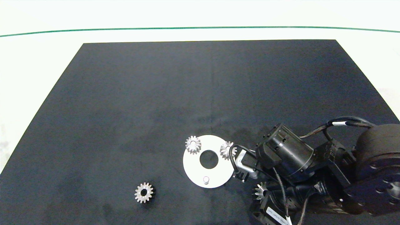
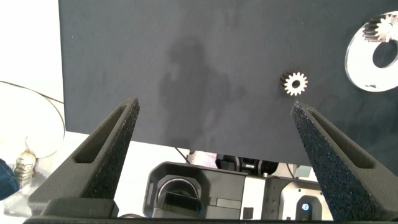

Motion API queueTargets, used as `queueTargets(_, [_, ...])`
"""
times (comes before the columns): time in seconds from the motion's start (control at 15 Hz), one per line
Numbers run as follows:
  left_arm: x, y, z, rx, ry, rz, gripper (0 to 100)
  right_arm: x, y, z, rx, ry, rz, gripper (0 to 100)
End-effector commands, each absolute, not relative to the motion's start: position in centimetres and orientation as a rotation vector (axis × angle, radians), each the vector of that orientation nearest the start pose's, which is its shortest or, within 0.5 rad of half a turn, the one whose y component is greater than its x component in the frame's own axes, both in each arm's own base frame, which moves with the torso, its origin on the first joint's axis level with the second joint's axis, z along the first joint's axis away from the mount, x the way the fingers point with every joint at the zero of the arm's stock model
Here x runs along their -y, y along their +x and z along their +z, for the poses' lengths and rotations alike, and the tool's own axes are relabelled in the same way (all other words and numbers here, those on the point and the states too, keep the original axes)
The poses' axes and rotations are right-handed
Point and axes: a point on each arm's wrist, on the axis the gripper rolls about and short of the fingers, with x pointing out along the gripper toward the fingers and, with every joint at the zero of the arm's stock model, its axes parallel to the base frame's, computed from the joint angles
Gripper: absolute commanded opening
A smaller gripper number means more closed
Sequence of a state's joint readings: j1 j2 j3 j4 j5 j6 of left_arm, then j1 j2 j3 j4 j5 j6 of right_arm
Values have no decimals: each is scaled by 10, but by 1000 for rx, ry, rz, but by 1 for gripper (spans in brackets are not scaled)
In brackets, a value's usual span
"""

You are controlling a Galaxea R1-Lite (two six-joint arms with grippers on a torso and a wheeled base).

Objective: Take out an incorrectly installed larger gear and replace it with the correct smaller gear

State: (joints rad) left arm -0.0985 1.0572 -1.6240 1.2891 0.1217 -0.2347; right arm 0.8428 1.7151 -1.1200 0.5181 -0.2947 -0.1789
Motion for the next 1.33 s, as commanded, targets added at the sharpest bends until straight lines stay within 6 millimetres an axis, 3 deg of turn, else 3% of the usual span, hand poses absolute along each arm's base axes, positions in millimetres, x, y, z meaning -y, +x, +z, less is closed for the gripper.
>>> queueTargets(0.07, [1,38,350,-726,-144,108,100,-196,179,212,-787,-714,580,100])
queueTargets(0.2, [1,38,349,-728,-143,108,100,-190,174,238,-756,-676,568,100])
queueTargets(0.4, [1,40,349,-737,-142,110,100,-164,171,276,-723,-547,470,100])
queueTargets(0.53, [2,47,347,-760,-139,111,100,-137,176,287,-702,-489,364,100])
queueTargets(0.73, [4,54,344,-788,-130,99,100,-106,189,287,-736,-418,216,100])
queueTargets(0.93, [8,64,340,-831,-107,62,100,-102,189,294,-742,-380,186,100])
queueTargets(1.13, [9,74,336,-864,-102,65,100,-96,175,322,-834,-282,136,100])
queueTargets(1.33, [10,77,333,-883,-99,61,100,-97,170,325,-871,-278,135,100])
